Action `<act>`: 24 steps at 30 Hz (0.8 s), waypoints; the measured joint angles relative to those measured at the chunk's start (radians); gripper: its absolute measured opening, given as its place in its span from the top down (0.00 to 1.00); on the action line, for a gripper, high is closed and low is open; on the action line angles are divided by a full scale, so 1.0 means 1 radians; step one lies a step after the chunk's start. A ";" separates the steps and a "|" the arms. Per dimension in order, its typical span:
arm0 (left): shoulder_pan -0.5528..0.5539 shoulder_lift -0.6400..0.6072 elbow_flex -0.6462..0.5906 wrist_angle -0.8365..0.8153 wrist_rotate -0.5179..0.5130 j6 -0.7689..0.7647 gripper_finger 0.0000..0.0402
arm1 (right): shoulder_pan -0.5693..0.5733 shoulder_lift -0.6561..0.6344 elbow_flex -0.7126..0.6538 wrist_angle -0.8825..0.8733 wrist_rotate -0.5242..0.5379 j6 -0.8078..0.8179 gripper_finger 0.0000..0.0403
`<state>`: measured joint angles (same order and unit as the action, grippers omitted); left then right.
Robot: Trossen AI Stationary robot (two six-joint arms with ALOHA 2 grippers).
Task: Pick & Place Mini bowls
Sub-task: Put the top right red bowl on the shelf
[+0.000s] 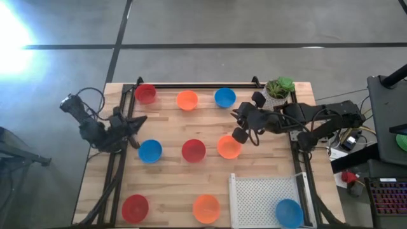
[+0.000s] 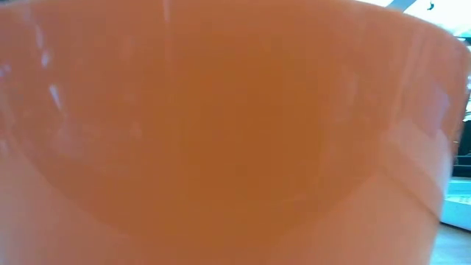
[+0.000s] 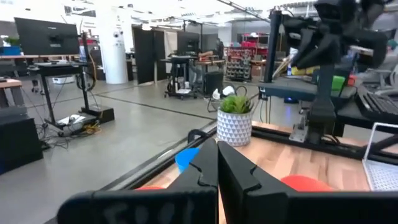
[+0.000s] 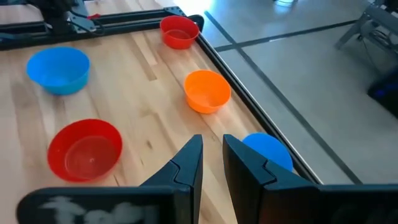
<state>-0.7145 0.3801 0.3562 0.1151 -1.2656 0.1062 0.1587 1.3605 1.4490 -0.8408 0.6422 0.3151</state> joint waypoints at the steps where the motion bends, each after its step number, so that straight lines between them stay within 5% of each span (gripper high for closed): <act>1: 0.010 0.015 0.000 0.000 0.016 -0.009 1.00 | -0.002 0.000 0.000 0.002 0.000 -0.004 0.85; 9: 0.190 0.161 0.000 -0.004 0.163 -0.091 1.00 | -0.010 0.000 0.000 0.005 0.000 -0.013 0.85; 15: 0.397 0.224 0.040 -0.021 0.368 -0.160 1.00 | -0.009 0.000 0.000 0.005 0.000 -0.013 0.85; 24: 0.649 0.329 0.200 -0.382 0.539 -0.168 1.00 | -0.009 0.000 0.000 0.004 0.001 -0.013 0.85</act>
<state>-0.0652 0.7090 0.5562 -0.2664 -0.7265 -0.0619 0.1493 1.3609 1.4490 -0.8364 0.6429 0.3023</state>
